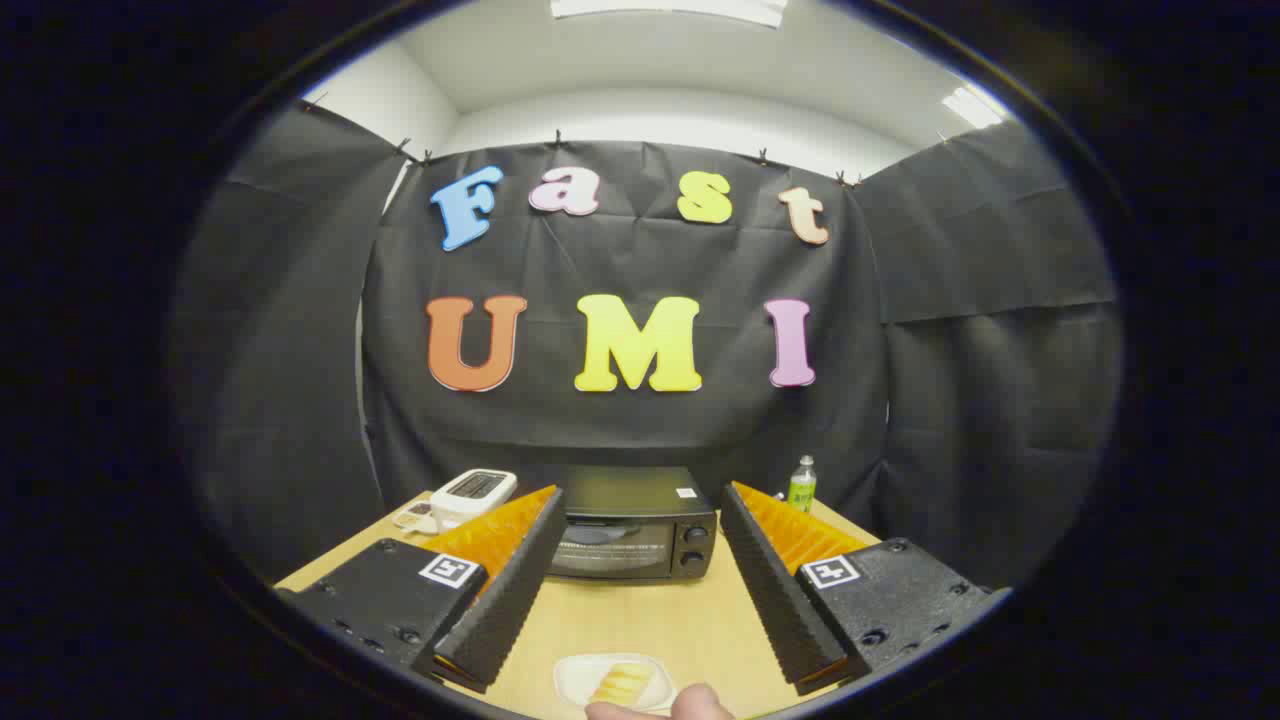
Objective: Open the toaster oven, put the food inside, and close the toaster oven door.
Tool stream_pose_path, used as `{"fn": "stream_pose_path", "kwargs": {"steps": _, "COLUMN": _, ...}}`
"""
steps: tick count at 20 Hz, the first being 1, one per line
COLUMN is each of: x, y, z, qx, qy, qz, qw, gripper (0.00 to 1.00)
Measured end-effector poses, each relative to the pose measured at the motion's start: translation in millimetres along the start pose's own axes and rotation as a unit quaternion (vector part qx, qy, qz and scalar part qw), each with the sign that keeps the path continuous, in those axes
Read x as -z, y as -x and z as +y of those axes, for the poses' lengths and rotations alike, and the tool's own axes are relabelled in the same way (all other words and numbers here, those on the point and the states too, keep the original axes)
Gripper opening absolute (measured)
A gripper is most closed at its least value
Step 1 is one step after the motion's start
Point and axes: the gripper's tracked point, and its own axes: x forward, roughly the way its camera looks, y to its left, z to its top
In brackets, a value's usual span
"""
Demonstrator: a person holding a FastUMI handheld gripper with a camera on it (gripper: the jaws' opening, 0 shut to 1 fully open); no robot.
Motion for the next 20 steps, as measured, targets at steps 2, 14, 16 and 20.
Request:
{"fn": "stream_pose_path", "kwargs": {"steps": 2, "x": -1.6, "y": -0.5, "z": -4.6, "qx": 0.008, "qy": 0.005, "qz": 0.002, "qw": 1.000, "gripper": 1.00}}
{"fn": "stream_pose_path", "kwargs": {"steps": 14, "x": 11.2, "y": -3.8, "z": -8.6, "qx": 0.002, "qy": -0.001, "qz": 0.014, "qw": 1.000, "gripper": 1.00}}
{"fn": "stream_pose_path", "kwargs": {"steps": 16, "x": 12.7, "y": -4.1, "z": -6.6, "qx": -0.006, "qy": -0.001, "qz": 0.016, "qw": 1.000, "gripper": 1.00}}
{"fn": "stream_pose_path", "kwargs": {"steps": 20, "x": 8.2, "y": -2.5, "z": -11.7, "qx": -0.006, "qy": -0.003, "qz": 0.012, "qw": 1.000, "gripper": 1.00}}
